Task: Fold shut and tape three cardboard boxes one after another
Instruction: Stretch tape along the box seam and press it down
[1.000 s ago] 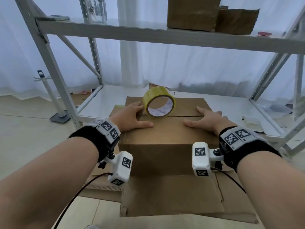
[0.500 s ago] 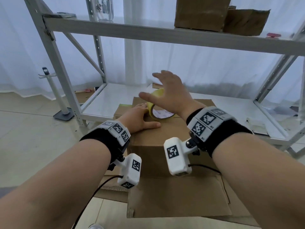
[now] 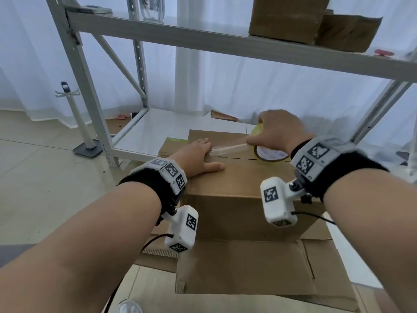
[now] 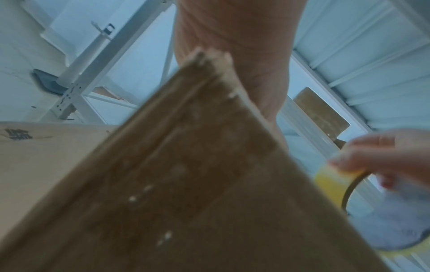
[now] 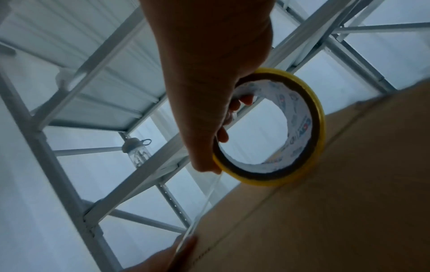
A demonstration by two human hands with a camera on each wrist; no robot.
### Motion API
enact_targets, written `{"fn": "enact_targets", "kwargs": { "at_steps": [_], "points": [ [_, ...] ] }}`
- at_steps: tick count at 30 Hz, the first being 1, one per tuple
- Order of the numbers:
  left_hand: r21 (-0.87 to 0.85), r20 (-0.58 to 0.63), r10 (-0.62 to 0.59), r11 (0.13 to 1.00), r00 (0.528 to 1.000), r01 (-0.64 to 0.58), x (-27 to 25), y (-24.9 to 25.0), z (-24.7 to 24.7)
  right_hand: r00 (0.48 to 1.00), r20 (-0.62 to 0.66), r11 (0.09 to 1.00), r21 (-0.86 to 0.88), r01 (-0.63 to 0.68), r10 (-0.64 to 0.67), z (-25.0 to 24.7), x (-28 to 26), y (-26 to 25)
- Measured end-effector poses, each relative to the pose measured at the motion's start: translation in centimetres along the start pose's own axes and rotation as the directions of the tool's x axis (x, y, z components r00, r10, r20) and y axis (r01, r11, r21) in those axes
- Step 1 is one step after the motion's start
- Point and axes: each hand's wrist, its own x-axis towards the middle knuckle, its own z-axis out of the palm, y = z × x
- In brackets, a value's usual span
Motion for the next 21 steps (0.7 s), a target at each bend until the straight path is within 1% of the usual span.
{"fn": "enact_targets", "kwargs": {
  "at_steps": [2, 4, 6, 9, 12, 14, 18, 21],
  "points": [
    [0.029, 0.056, -0.023, 0.999, 0.998, 0.021, -0.1, 0.1, 0.2, 1.0, 0.011, 1.0, -0.025, -0.007, 0.008, 1.0, -0.5, -0.1],
    [0.044, 0.092, -0.057, 0.998, 0.994, 0.053, -0.1, 0.1, 0.4, 1.0, -0.014, 0.997, -0.071, -0.003, 0.002, 1.4, -0.6, -0.6],
    [0.079, 0.096, -0.083, 0.994, 0.992, 0.076, 0.0, 0.1, 0.6, 0.999, -0.028, 0.986, -0.165, 0.012, -0.017, 1.3, -0.6, -0.9],
    [0.122, 0.093, -0.112, 0.987, 0.989, 0.1, 0.2, 0.2, 0.8, 1.0, 0.029, 0.96, -0.28, 0.014, -0.007, 1.1, -0.2, -1.6],
    [0.174, 0.1, -0.145, 0.977, 0.984, 0.126, 0.1, 0.4, 0.8, 0.995, 0.088, 0.963, -0.27, -0.023, 0.048, 1.1, 0.2, -1.9],
    [0.224, 0.111, -0.164, 0.965, 0.98, 0.136, 0.1, 0.9, 0.6, 0.993, 0.105, 0.968, -0.247, -0.031, 0.059, 1.0, 0.4, -1.9],
    [0.339, 0.143, -0.195, 0.931, 0.97, 0.137, 0.5, 1.7, 0.1, 0.995, 0.099, 0.977, -0.212, -0.006, 0.028, 1.2, 0.4, -1.5],
    [0.363, 0.166, -0.196, 0.923, 0.966, 0.125, 1.1, 2.6, 0.0, 0.997, 0.076, 0.98, -0.2, 0.005, 0.011, 1.4, 0.4, -1.1]
  ]
}}
